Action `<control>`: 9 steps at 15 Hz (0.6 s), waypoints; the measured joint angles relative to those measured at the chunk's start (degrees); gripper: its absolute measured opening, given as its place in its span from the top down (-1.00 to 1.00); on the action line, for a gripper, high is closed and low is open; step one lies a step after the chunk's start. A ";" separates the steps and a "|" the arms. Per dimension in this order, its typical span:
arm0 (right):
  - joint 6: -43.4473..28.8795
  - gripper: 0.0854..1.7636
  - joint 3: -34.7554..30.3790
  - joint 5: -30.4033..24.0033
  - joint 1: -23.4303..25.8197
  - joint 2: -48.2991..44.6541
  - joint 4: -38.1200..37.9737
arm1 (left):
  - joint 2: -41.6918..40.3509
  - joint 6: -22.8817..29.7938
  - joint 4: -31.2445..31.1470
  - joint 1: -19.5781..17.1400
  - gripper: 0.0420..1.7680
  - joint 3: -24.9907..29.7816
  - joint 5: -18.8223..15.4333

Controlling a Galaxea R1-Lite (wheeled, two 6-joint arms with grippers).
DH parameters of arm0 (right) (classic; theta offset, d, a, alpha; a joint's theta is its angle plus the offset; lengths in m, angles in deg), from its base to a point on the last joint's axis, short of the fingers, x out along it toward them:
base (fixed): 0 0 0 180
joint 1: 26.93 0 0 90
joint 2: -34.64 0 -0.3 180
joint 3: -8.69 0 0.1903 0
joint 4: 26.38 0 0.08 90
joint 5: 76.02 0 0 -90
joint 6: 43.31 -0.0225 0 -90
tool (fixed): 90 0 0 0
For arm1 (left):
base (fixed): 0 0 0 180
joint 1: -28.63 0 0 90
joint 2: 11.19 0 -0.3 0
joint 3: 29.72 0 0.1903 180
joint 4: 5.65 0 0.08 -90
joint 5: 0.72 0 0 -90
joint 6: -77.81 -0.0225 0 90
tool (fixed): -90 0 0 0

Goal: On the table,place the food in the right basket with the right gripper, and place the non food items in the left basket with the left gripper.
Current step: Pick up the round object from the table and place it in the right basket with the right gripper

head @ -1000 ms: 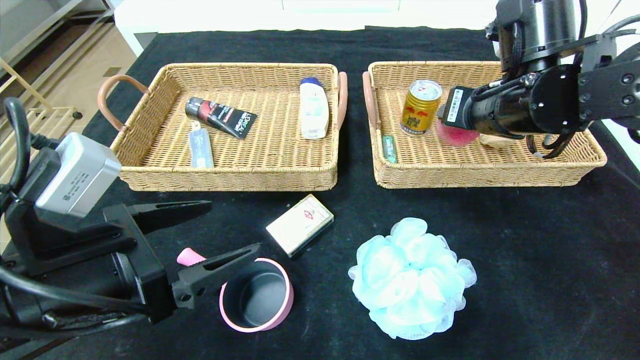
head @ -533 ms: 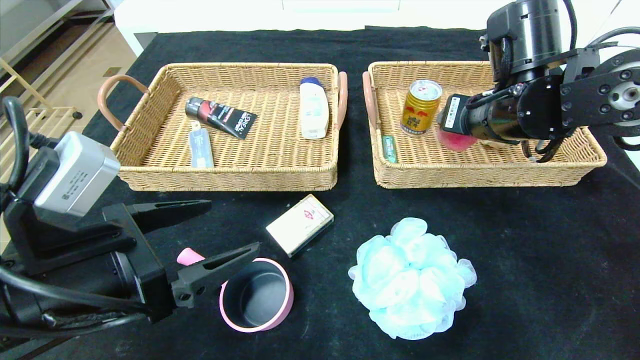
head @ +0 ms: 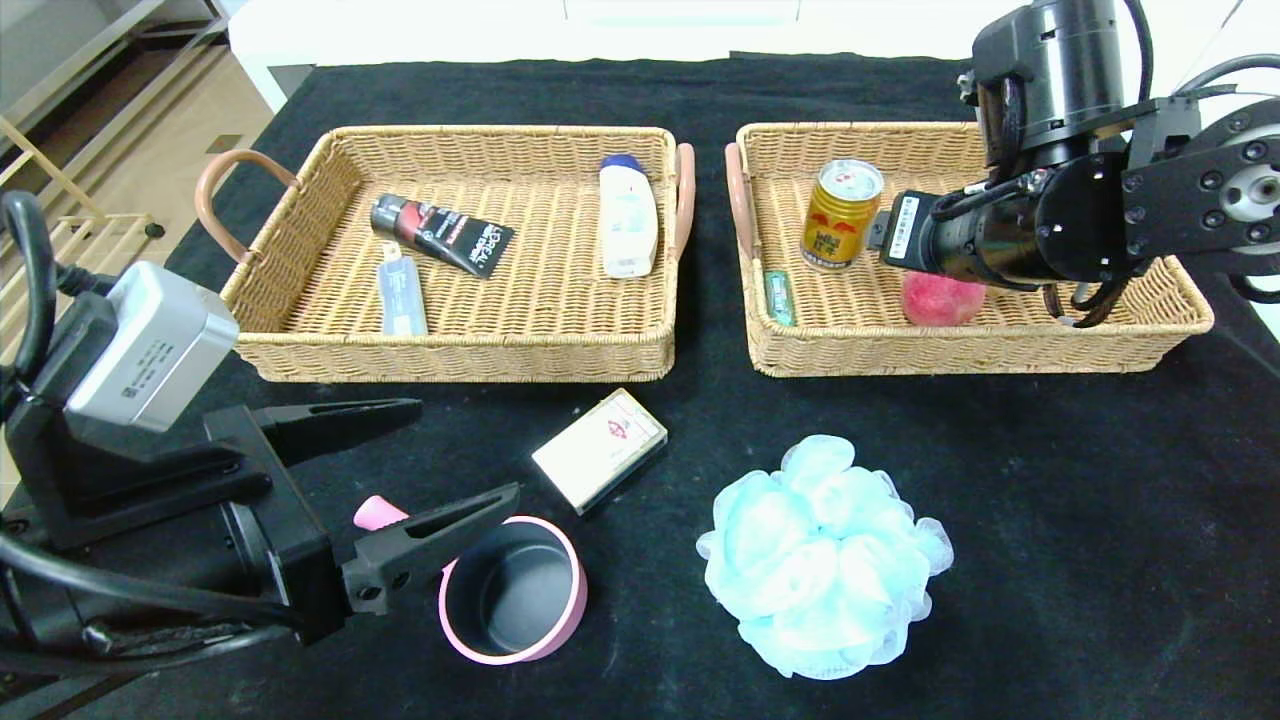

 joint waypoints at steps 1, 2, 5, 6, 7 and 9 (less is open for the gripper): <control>0.04 -0.76 -0.61 -0.02 -0.20 -0.30 -0.02 | -0.02 0.02 -0.02 0.00 -0.94 0.00 0.00; 0.28 -0.78 -1.55 -0.02 -0.52 -0.77 0.06 | -0.06 0.00 -0.02 0.00 -0.94 0.00 -0.02; 1.33 -0.83 -4.60 -0.55 -2.56 -2.91 0.24 | -0.11 0.00 0.00 0.00 -0.94 0.06 0.00; 1.48 -0.85 -5.90 -0.56 -3.77 -4.08 0.28 | -0.16 0.02 -0.02 -0.04 -0.94 0.06 0.00; 1.61 -0.86 -7.39 -0.78 -5.51 -5.46 0.33 | -0.22 0.00 0.00 -0.28 -0.94 0.02 0.00; 1.77 -0.87 -11.74 -3.10 -9.16 -9.03 0.66 | -0.35 0.00 0.00 -0.44 -0.94 -0.07 -0.05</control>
